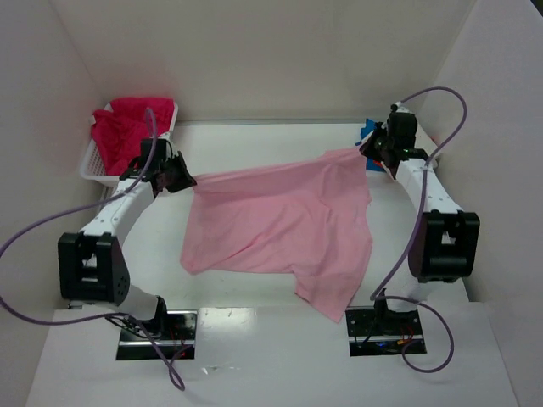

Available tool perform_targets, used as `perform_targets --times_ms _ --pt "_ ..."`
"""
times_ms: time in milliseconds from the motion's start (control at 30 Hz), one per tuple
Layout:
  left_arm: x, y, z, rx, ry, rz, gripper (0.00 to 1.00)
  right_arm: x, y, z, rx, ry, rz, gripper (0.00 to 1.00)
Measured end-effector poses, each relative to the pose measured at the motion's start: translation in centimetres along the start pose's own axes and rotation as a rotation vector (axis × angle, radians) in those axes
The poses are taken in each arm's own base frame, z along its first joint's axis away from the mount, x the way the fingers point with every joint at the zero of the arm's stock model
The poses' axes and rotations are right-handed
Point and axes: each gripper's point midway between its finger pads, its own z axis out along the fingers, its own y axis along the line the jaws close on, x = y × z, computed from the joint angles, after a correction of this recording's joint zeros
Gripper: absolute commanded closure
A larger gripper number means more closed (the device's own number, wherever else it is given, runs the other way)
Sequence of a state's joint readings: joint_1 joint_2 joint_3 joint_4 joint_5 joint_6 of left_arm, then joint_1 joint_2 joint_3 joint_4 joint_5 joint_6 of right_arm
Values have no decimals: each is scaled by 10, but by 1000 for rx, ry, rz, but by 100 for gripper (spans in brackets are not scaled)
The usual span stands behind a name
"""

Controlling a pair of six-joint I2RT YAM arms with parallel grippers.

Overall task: Fold and stack the t-shirts
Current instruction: Flatten out the tshirt

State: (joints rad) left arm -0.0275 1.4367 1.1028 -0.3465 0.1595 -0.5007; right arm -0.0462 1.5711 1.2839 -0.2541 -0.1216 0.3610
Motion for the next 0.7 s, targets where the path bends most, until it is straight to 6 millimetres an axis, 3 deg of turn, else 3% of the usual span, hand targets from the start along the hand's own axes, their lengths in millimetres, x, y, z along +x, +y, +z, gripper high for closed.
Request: perform_targets --times_ms 133,267,500,700 --pt "14 23 43 -78 75 -16 100 39 -15 47 38 93 24 100" --pt "7 37 66 -139 59 -14 100 60 -28 72 72 145 48 100" --pt "-62 24 103 -132 -87 4 100 34 -22 106 64 95 58 100" --pt "-87 26 134 -150 -130 10 100 0 -12 124 51 34 61 100"
